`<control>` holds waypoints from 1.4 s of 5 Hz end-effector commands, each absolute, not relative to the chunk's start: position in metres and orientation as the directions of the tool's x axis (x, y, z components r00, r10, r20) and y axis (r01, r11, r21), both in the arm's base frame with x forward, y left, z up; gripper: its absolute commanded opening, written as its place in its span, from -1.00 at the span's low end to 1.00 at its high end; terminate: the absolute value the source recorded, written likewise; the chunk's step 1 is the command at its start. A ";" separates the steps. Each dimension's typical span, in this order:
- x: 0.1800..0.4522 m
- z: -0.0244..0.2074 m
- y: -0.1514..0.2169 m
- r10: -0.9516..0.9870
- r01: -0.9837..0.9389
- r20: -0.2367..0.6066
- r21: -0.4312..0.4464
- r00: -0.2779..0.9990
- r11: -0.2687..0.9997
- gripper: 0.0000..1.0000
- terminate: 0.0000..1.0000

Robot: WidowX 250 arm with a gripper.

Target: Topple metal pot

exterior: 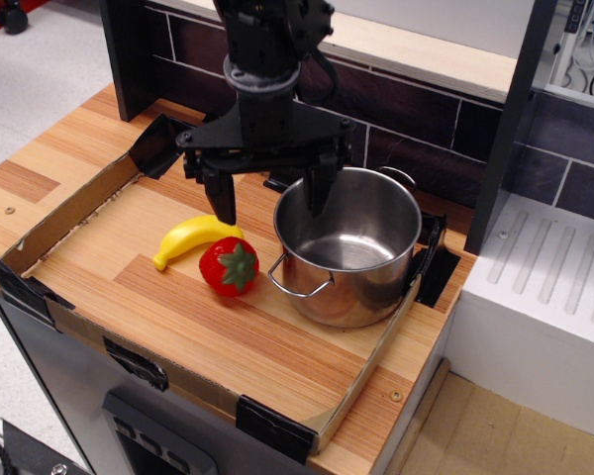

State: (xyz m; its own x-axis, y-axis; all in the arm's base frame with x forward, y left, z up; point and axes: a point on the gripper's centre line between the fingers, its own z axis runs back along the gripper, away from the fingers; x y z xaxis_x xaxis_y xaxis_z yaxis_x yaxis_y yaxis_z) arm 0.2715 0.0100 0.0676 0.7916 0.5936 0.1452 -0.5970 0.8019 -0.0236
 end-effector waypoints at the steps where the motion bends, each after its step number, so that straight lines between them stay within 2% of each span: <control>1: 0.286 0.063 0.012 0.595 -0.601 0.154 -0.010 0.789 0.799 1.00 -1.00; 2: 0.287 0.062 0.010 0.594 -0.602 0.160 -0.005 0.788 0.799 1.00 -1.00; 3: 0.288 0.064 0.009 0.597 -0.603 0.164 -0.018 0.785 0.798 -1.00 -1.00; 5: 0.288 0.061 0.008 0.587 -0.595 0.165 -0.002 0.792 0.803 -1.00 -1.00; 6: 0.288 0.067 0.003 0.612 -0.619 0.164 -0.008 0.774 0.785 -1.00 -1.00; 7: 0.282 0.084 -0.006 0.637 -0.654 0.197 0.030 0.745 0.756 -1.00 -1.00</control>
